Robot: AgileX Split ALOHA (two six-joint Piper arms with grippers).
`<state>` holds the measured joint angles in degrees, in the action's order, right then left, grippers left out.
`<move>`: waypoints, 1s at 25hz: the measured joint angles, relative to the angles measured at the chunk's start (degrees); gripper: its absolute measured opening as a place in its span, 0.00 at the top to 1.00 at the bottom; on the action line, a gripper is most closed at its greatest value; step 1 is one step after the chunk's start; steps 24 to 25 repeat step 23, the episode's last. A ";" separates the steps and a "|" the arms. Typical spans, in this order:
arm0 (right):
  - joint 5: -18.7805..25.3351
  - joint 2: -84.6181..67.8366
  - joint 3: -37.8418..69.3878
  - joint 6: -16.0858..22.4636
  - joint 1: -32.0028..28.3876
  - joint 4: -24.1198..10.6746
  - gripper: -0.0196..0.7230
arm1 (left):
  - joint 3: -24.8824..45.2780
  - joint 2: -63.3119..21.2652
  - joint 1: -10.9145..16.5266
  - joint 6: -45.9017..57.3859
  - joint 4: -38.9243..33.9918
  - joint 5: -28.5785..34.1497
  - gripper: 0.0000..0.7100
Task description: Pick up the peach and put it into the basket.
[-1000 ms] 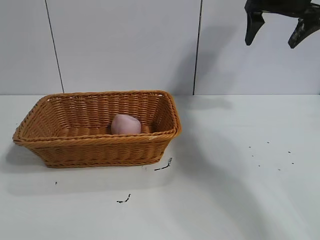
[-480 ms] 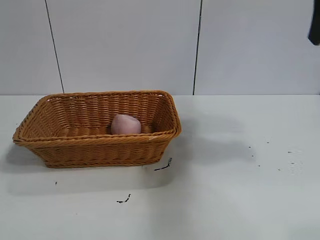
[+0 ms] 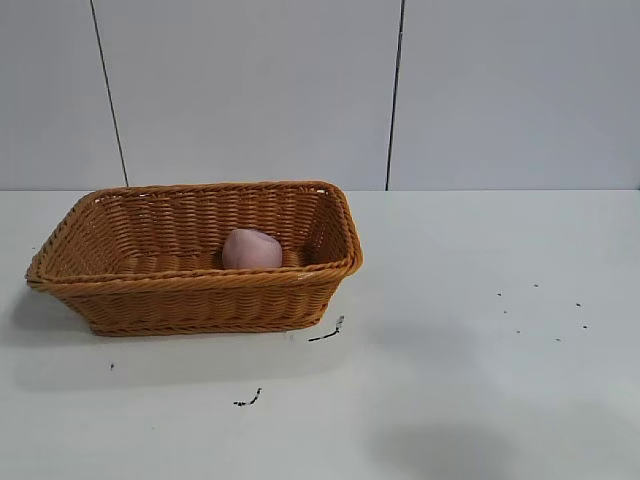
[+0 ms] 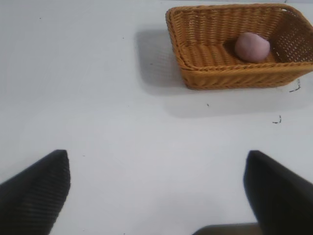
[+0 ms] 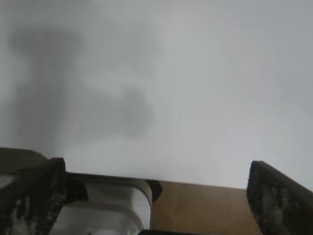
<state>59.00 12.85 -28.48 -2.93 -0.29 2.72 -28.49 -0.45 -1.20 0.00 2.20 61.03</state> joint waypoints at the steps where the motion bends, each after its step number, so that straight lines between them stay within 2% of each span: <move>1: -0.06 -2.20 0.00 0.00 0.00 0.00 0.04 | 0.00 0.00 0.00 0.00 0.00 0.00 0.02; 7: -0.03 -12.76 0.00 0.00 0.00 -0.14 0.04 | 0.00 0.00 0.00 0.00 0.00 0.00 0.02; 25: -0.03 -13.04 0.06 0.00 0.00 -0.26 0.04 | 0.00 0.00 0.00 0.00 0.00 0.00 0.02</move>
